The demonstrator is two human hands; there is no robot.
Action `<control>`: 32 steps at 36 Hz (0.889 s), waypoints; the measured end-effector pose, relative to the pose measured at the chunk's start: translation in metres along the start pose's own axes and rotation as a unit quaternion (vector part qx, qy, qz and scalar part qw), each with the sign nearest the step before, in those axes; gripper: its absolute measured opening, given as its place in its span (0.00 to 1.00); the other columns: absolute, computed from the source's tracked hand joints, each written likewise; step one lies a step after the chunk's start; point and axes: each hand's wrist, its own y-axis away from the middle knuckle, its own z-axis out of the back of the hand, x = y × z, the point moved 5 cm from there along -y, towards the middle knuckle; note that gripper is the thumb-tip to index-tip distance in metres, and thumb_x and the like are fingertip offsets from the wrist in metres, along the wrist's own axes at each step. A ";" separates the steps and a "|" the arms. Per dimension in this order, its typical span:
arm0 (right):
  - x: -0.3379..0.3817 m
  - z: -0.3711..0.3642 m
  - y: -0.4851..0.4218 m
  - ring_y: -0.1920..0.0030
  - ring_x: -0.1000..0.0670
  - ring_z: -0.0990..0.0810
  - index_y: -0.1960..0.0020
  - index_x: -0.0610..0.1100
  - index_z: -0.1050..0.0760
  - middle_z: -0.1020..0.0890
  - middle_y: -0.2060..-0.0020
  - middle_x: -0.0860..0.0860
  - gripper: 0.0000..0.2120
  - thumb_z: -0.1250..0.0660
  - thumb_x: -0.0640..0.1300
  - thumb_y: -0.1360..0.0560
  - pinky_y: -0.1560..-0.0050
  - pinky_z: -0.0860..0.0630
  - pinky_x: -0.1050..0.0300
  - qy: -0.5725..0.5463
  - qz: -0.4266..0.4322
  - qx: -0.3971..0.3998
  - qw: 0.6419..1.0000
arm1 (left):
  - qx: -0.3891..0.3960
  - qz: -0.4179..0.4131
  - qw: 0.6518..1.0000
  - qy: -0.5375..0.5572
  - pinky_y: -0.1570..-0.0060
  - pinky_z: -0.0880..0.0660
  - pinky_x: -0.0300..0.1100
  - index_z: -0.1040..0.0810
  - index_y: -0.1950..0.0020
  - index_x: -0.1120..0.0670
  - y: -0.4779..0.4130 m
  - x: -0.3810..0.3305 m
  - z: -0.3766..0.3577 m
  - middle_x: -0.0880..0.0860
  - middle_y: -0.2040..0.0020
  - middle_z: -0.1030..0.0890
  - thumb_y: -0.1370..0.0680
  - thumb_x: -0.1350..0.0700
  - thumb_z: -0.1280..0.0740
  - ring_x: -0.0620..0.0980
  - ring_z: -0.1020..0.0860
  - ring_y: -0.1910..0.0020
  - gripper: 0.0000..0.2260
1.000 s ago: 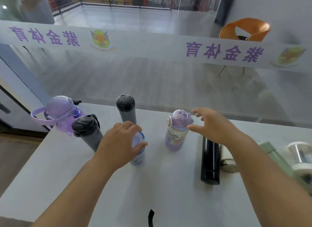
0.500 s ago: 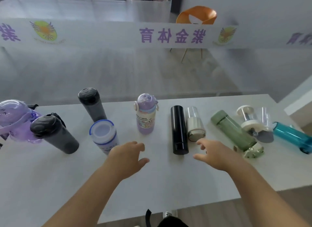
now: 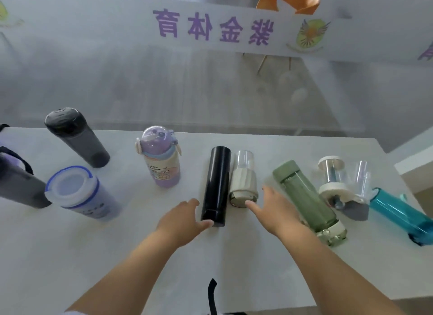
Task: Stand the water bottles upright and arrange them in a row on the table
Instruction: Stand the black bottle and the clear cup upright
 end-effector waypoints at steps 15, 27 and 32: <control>0.012 -0.037 -0.049 0.49 0.39 0.24 0.30 0.46 0.56 0.33 0.40 0.40 0.35 0.46 0.65 0.26 0.54 0.26 0.47 -0.101 -0.019 0.061 0.993 | -0.039 0.085 0.987 0.130 0.47 0.24 0.49 0.35 0.38 0.52 -0.023 -0.033 -0.037 0.52 0.45 0.24 0.32 0.42 0.31 0.53 0.24 0.48 0.28; -0.006 -0.018 -0.047 0.53 0.40 0.23 0.35 0.54 0.48 0.32 0.44 0.43 0.32 0.34 0.57 0.32 0.50 0.22 0.44 -0.152 -0.005 0.064 0.986 | -0.125 0.094 0.973 0.168 0.60 0.25 0.41 0.37 0.37 0.43 0.002 0.000 -0.015 0.50 0.49 0.31 0.33 0.48 0.32 0.49 0.24 0.57 0.27; -0.018 -0.004 -0.039 0.55 0.42 0.24 0.34 0.55 0.42 0.30 0.47 0.44 0.35 0.32 0.53 0.37 0.53 0.22 0.47 -0.141 0.006 0.025 0.990 | -0.211 0.047 0.960 0.180 0.63 0.35 0.26 0.31 0.40 0.42 0.021 0.004 0.012 0.47 0.51 0.31 0.36 0.49 0.29 0.38 0.28 0.57 0.26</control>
